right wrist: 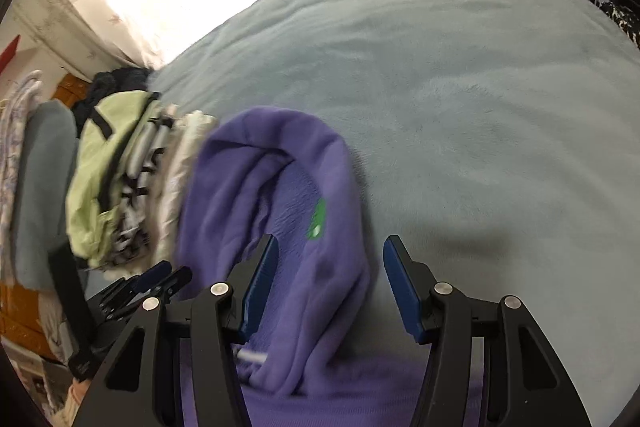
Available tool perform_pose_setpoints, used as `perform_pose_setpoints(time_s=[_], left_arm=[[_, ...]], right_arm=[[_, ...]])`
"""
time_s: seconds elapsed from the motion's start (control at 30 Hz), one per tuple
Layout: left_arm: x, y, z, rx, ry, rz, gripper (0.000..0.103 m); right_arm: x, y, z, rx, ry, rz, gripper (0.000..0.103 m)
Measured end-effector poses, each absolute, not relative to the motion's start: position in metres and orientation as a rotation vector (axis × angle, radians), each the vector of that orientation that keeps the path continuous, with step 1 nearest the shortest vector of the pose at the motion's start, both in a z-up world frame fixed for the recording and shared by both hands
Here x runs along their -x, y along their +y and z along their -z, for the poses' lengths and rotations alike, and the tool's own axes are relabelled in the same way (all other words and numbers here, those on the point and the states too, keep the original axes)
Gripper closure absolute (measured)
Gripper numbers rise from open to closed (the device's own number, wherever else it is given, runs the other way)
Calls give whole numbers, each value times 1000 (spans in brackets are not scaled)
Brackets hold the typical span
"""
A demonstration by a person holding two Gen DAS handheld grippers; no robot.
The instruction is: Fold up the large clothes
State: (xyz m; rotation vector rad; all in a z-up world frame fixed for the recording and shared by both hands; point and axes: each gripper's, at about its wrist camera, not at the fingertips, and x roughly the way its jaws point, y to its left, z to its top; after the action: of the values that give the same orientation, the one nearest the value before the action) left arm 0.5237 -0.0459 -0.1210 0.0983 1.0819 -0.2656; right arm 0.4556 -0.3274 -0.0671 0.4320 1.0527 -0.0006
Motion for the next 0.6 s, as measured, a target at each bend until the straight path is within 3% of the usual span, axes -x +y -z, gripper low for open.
perform_pose_setpoints(time_s=[0.17,0.23,0.3,0.33,0.4,0.6], left_arm=[[-549,-61,146,-107,1118,276,66],[-557,-64,152,-98,1131,276,66],[-566,-65,159,-68,1135,273,66],[-571,-63,160,-58,1136,273,72],[-574,-63,158,-30,1114,283,100],[-554,-57,127,-109,1013,212,101]], right_arm=[[-492,-333,99,-427,1085,5,48],[-499,-332,107,-423,1088,7,57],[-502,-329,119,-437,1105,0,78],[-505,-330,122,-434,1106,4,82],[-504,-331,123,-406,1096,11,91],[-476,-327,105,-367,1025,-10,96]])
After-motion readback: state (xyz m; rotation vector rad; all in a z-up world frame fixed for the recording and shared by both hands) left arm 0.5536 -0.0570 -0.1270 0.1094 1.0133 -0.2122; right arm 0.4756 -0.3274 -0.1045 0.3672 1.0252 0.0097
